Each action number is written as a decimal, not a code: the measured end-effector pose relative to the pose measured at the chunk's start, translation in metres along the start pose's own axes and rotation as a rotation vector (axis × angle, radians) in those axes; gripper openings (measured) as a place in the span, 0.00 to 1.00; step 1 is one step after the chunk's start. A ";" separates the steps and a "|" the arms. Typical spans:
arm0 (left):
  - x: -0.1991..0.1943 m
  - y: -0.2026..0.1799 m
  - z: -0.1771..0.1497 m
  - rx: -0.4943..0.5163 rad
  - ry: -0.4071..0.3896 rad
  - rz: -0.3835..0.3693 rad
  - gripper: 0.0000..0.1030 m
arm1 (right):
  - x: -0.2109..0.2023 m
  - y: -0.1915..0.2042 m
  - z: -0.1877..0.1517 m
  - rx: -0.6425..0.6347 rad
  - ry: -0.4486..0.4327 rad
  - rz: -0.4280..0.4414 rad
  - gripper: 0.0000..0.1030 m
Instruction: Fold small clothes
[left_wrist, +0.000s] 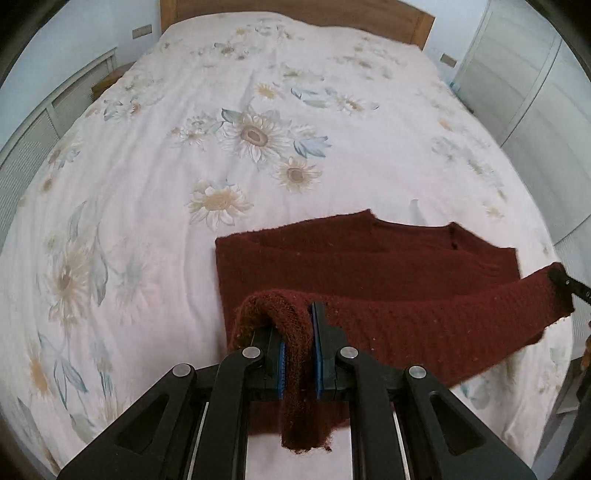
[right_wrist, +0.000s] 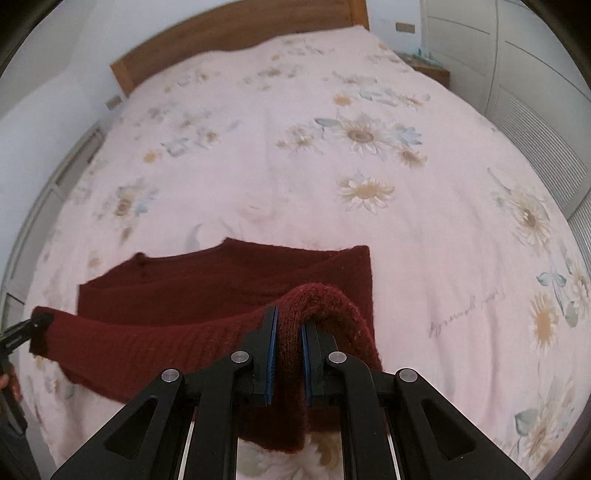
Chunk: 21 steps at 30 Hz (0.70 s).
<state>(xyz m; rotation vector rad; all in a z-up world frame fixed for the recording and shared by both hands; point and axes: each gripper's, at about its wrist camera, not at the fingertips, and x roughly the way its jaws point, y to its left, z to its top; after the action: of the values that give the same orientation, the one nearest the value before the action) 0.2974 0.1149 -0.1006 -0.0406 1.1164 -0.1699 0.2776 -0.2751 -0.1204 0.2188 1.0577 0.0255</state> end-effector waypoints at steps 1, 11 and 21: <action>0.007 0.001 0.000 0.000 0.006 0.004 0.09 | 0.007 0.000 0.003 0.004 0.011 -0.004 0.11; 0.070 0.006 -0.003 -0.030 0.056 0.100 0.11 | 0.066 -0.004 0.005 0.003 0.112 -0.058 0.12; 0.056 0.004 0.003 -0.069 0.048 0.079 0.54 | 0.041 -0.002 0.007 0.009 0.034 -0.060 0.70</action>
<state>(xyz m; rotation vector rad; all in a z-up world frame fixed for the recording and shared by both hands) 0.3245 0.1103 -0.1500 -0.0540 1.1697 -0.0616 0.3033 -0.2728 -0.1528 0.1951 1.0978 -0.0295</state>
